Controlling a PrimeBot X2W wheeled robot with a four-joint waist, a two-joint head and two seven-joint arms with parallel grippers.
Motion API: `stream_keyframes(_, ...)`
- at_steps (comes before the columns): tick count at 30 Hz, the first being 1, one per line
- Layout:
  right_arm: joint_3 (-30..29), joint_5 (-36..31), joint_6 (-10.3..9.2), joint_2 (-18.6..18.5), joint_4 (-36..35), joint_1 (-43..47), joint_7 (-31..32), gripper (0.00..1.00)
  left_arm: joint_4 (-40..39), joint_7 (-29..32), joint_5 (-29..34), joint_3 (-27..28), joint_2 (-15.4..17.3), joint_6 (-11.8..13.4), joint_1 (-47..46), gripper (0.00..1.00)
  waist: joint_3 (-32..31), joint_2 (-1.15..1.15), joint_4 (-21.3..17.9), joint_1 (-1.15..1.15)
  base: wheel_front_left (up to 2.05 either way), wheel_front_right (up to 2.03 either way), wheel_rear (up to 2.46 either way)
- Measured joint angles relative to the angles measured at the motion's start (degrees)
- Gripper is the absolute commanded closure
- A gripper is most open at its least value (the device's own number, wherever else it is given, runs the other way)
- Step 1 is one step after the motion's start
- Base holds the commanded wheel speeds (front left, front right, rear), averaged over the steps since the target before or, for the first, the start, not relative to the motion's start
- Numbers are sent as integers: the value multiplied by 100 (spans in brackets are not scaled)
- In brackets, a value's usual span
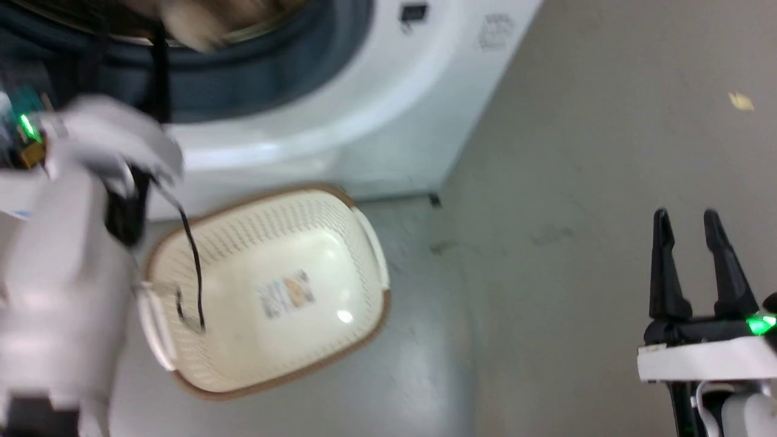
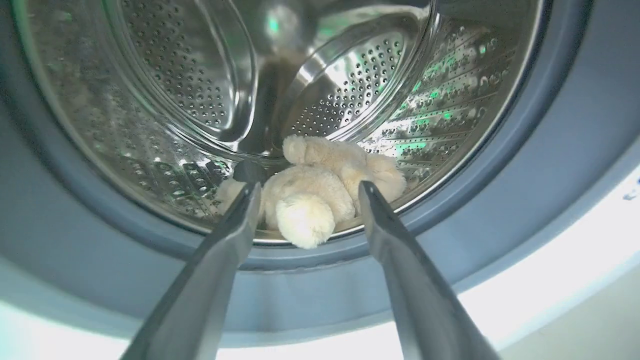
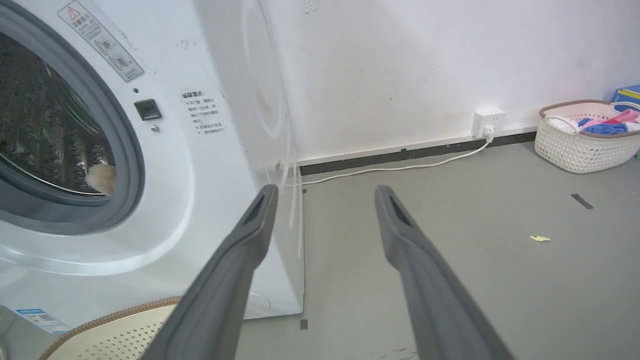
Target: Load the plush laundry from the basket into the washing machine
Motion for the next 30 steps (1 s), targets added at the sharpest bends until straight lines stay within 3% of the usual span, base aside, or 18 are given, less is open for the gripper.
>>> stream_keyframes(10,145,-553,0,0,108,482,0,0,-2653,0,277,524,-511,421,2943,0,-1247,0,779,-1,0,0,0)
stream_keyframes(14,291,-727,1,2,181,642,0,0,-3306,-2,435,672,-789,615,3839,0,-1595,0,1000,0,0,0,0)
stream_keyframes(15,309,-758,1,1,236,740,0,0,-3610,-4,512,804,-917,665,4456,0,-1840,0,1112,0,0,0,0)
stream_keyframes(23,449,-925,1,1,383,1020,0,0,-4097,-5,895,934,-1325,604,5530,0,-2295,0,1251,0,0,0,0)
stream_keyframes(30,403,-834,0,0,386,1191,0,0,-4192,-7,1055,1136,-1555,542,5820,0,-2387,0,1245,2,0,0,0)
